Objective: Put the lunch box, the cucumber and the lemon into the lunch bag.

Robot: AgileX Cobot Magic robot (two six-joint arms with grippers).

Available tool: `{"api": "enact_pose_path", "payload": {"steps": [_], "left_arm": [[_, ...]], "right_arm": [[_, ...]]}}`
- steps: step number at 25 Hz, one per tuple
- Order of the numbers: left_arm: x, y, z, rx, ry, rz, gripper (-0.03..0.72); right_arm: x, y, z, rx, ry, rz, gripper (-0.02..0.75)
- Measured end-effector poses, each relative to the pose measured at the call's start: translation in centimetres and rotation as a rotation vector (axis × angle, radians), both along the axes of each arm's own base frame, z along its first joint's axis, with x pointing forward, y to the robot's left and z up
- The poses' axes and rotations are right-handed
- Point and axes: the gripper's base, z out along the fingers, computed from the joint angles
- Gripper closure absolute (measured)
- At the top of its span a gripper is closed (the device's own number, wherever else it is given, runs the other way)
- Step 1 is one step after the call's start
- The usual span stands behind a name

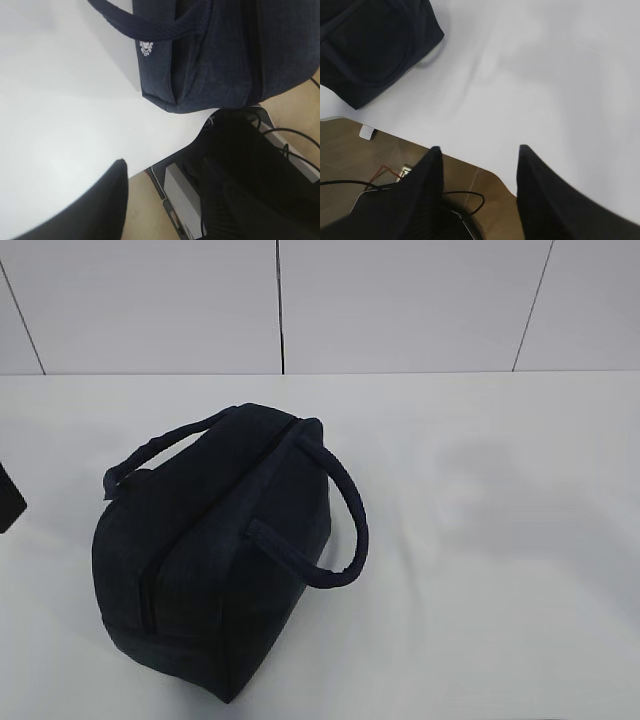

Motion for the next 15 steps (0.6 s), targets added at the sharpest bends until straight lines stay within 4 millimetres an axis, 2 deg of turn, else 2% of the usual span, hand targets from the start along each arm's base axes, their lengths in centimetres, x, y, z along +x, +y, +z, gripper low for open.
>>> {"api": "enact_pose_path", "payload": {"steps": [8, 15], "left_arm": [[-3.1, 1.5, 3.2, -0.059, -0.129, 0.016, 0.397], [-6.9, 3.2, 6.0, -0.124, -0.27, 0.015, 0.411]], "right_arm": [[-5.0, -2.6, -1.8, 0.047, -0.088, 0.0, 0.377], [-7.9, -4.6, -3.8, 0.045, -0.17, -0.021, 0.377]]}}
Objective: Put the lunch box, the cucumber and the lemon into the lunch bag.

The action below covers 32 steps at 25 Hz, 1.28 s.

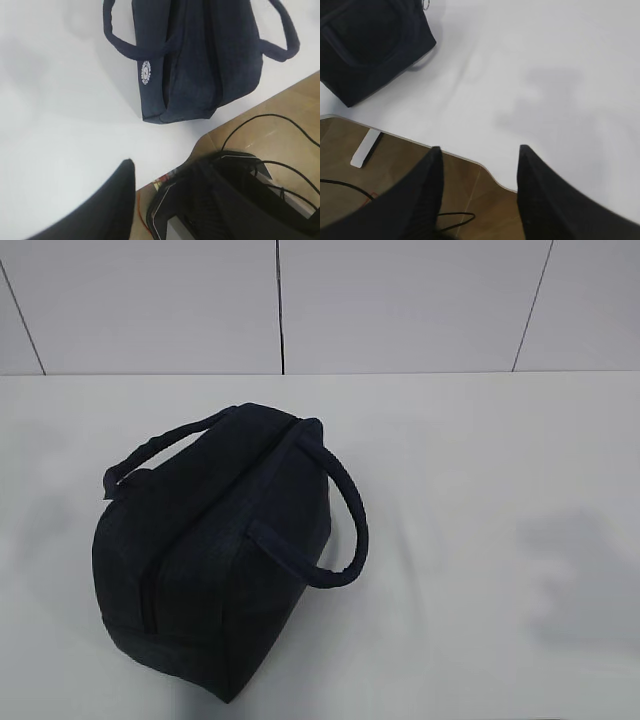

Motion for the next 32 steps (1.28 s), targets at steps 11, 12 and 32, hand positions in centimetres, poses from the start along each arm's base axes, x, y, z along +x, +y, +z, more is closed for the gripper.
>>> {"api": "enact_pose_path", "payload": {"steps": [11, 12, 32], "left_arm": [[-7.4, 4.0, 3.1, -0.06, -0.281, 0.025, 0.415], [-7.9, 4.2, 3.2, -0.066, -0.302, 0.026, 0.418], [-15.2, 8.0, -5.5, -0.091, -0.457, 0.053, 0.434]], "right_arm": [[-0.8, -0.8, -5.6, -0.026, -0.027, -0.014, 0.377], [-0.8, -0.8, -6.0, -0.026, -0.029, -0.014, 0.377], [-3.2, -1.6, -8.3, 0.068, -0.138, 0.006, 0.377]]}}
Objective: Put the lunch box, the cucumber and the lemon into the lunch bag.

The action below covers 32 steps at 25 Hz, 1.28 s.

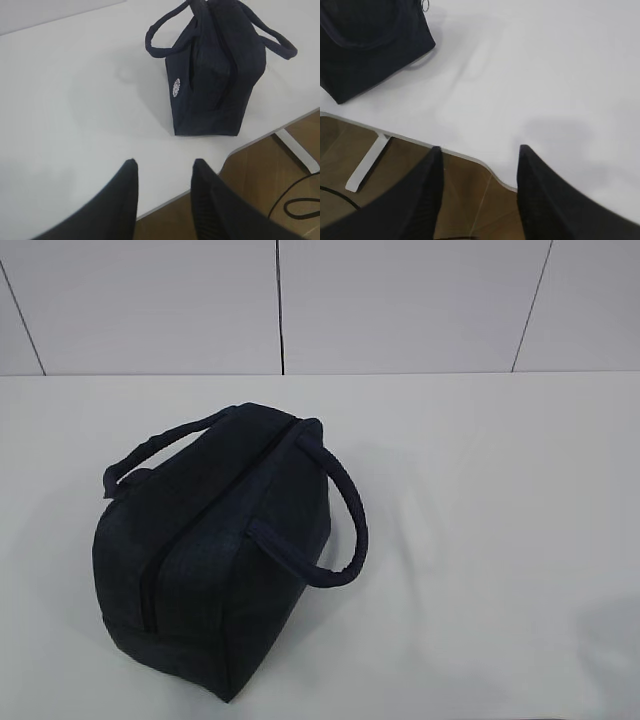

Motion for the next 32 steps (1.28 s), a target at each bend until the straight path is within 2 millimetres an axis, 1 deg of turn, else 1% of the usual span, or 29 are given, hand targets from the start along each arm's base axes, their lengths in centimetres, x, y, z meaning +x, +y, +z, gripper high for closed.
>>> {"api": "enact_pose_path", "payload": {"steps": [2, 4, 7, 15, 20, 29, 32], "left_arm": [[-0.4, 0.2, -0.7, -0.011, -0.022, -0.002, 0.434], [-0.7, 0.3, -1.1, -0.02, -0.04, -0.003, 0.434], [-0.8, 0.3, -1.5, -0.031, -0.056, -0.006, 0.434], [1.1, -1.2, -4.6, -0.066, 0.008, -0.041, 0.434], [1.3, -1.2, -5.0, -0.053, 0.02, -0.036, 0.434], [1.3, -1.1, -5.0, -0.05, 0.019, -0.034, 0.434], [1.3, -1.2, -5.0, -0.05, 0.019, -0.01, 0.434]], "right_arm": [[0.2, 0.2, -0.6, -0.004, 0.022, 0.0, 0.377], [0.4, 0.4, -1.4, 0.002, 0.054, 0.009, 0.377], [0.5, 0.6, -1.6, 0.009, 0.063, 0.017, 0.377], [0.5, 0.6, -1.5, 0.013, 0.059, 0.018, 0.377], [0.5, 0.7, -1.5, 0.015, 0.058, 0.019, 0.377], [0.5, 0.7, -1.5, 0.015, 0.057, 0.019, 0.377], [0.5, 0.7, -1.5, 0.016, 0.057, -0.012, 0.377]]}}
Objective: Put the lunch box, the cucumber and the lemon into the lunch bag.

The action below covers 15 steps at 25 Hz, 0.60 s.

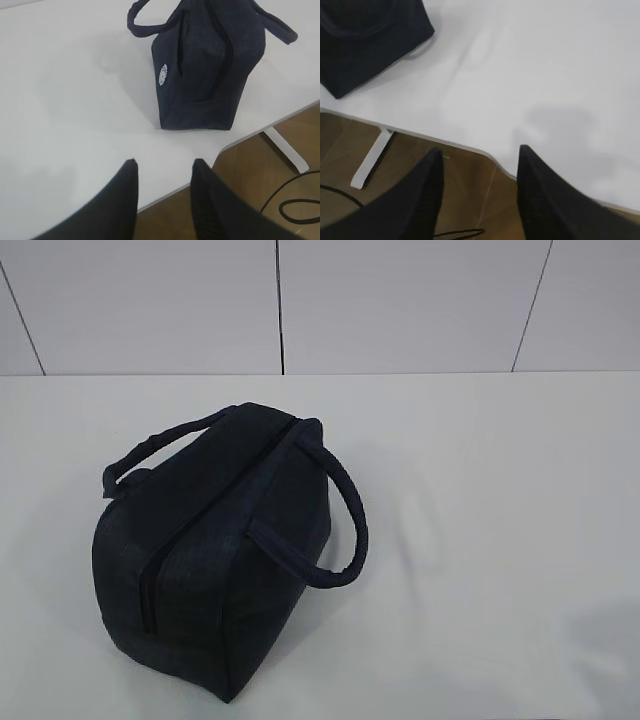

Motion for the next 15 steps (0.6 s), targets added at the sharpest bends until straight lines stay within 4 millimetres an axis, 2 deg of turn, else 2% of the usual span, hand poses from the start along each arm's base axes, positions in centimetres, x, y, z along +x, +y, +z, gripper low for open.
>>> {"api": "enact_pose_path", "payload": {"steps": [8, 15], "left_arm": [[-0.11, -0.07, -0.11, -0.001, -0.014, 0.237, 0.442], [-0.09, -0.12, -0.11, 0.0, -0.014, 0.291, 0.442]], "right_arm": [[-0.2, 0.32, 0.0, 0.0, 0.0, -0.34, 0.377], [-0.24, 0.47, 0.02, 0.002, -0.002, -0.479, 0.377]]}}
